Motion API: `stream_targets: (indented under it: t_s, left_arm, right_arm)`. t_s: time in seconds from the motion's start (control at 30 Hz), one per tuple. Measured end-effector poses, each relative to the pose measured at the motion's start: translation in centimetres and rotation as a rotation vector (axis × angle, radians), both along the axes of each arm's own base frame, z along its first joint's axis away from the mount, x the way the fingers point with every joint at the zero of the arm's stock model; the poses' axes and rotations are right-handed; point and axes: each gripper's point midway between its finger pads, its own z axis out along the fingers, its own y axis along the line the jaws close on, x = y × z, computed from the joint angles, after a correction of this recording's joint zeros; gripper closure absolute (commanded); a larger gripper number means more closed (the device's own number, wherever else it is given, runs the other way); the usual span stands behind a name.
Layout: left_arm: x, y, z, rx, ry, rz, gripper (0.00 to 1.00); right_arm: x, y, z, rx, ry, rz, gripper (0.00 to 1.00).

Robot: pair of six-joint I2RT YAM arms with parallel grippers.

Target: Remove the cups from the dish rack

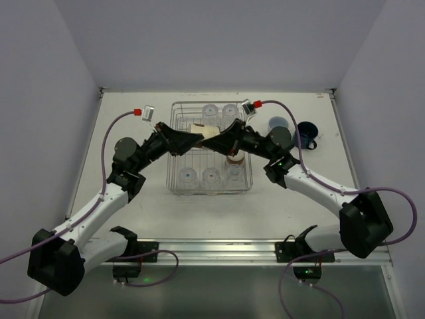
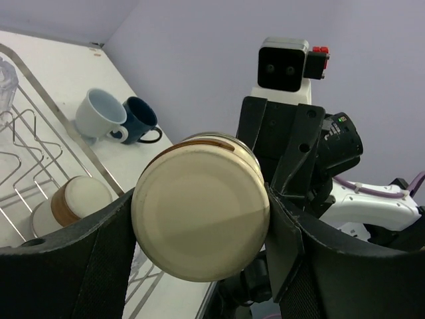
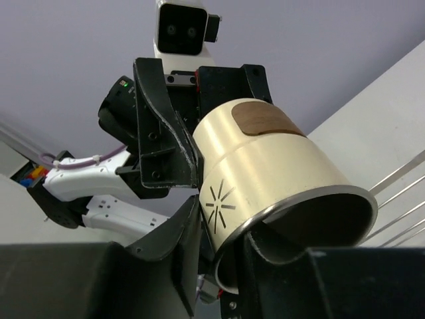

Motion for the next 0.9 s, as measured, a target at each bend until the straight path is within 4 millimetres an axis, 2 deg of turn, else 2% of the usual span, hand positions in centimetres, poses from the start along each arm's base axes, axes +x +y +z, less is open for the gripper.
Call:
stream_targets:
  t_s: [0.07,0.1,0.17,0.4,0.57,0.67,0.73,0.83,0.9]
  left_arm:
    - [0.1,0.1,-0.1,0.000,0.004,0.005,0.25]
    - [0.0,0.1,0.0,-0.005,0.007,0.003,0.08]
    - [0.0,0.2,0.0,0.008,0.001,0.010,0.00]
    - [0.2,1.1,2.1,0.118,-0.063,0.084,0.00]
    - [0.3,2.7,4.7,0.238,-0.163,0.171,0.00]
    - [0.7,4.1,4.3,0.346,-0.190,0.243,0.00]
    - [0.9,5.0,2.8,0.426,-0.178,0.278,0.00]
    - [1.3,5.7,0.1,0.529,-0.141,0.284,0.00]
    - [1.5,5.9,-1.7,0.587,-0.118,0.274,0.00]
  right_arm:
    - [-0.1,0.1,0.3,0.013,-0.002,0.006,0.92]
    - [-0.3,0.1,0.6,0.023,-0.007,0.013,0.96]
    - [-0.7,0.1,1.1,0.038,-0.024,0.022,1.00]
    - [-1.1,-0.5,0.0,-0.050,-0.026,-0.020,1.00]
    - [-0.7,-3.2,-1.5,-0.208,-0.039,-0.162,1.00]
    - [1.3,-6.7,-2.7,-0.334,-0.030,-0.318,1.00]
    - [3.3,-9.9,-3.8,-0.410,0.000,-0.444,1.00]
    - [6.4,-16.3,-7.0,-0.567,0.102,-0.676,1.00]
    - [7.5,-20.0,-10.0,-0.700,0.197,-0.797,1.00]
